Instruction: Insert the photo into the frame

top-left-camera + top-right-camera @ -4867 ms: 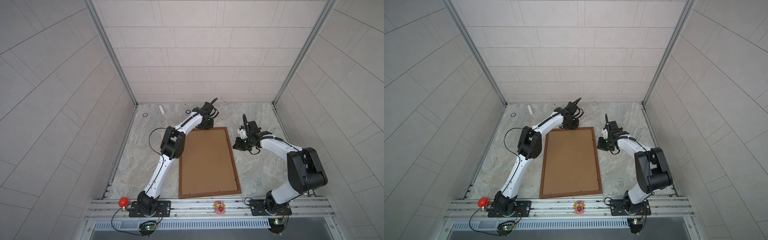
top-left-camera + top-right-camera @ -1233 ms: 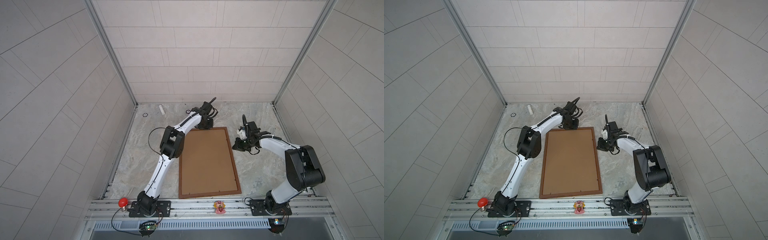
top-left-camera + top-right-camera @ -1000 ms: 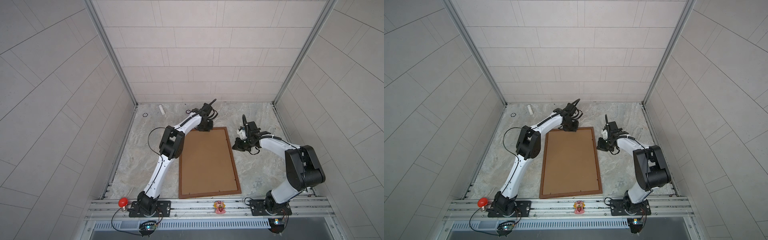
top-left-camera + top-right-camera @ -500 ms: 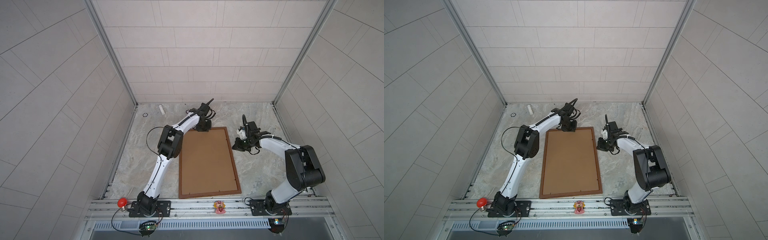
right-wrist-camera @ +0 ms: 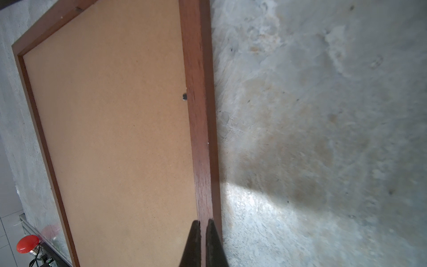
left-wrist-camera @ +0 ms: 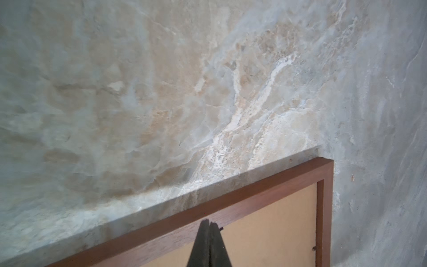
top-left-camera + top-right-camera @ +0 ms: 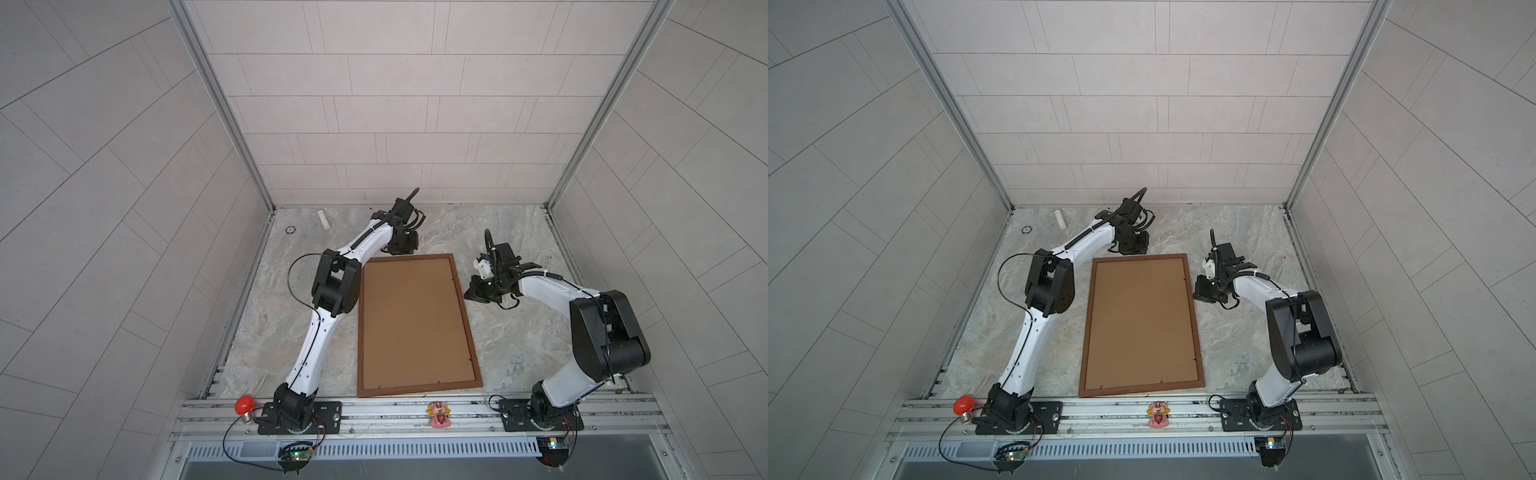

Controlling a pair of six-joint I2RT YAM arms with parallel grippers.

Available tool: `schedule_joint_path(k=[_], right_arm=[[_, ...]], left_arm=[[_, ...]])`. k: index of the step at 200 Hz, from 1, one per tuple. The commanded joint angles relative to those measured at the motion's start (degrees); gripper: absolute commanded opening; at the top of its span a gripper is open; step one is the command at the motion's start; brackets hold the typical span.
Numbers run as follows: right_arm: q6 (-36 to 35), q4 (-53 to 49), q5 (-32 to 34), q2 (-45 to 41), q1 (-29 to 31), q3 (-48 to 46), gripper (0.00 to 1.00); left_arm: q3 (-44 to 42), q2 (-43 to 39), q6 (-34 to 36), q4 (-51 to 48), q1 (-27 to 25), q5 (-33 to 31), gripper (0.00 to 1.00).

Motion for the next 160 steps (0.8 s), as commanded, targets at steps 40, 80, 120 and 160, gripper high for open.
schedule_joint_path(k=[40, 80, 120, 160], right_arm=[[-0.40, -0.20, 0.05, 0.57, -0.25, -0.28, 0.00], [-0.44, -0.20, -0.03, 0.56, -0.30, -0.29, 0.00], [-0.47, -0.20, -0.03, 0.56, -0.24, -0.38, 0.00], [-0.48, -0.20, 0.01, 0.57, -0.22, -0.28, 0.00]], left_arm=[[1.70, 1.70, -0.26, -0.61, -0.79, 1.45, 0.00], [1.71, 2.37, 0.09, -1.54, -1.14, 1.35, 0.00], [1.66, 2.86, 0.25, -1.62, -1.43, 1.40, 0.00], [2.33, 3.52, 0.61, -2.46, -1.81, 1.78, 0.00]])
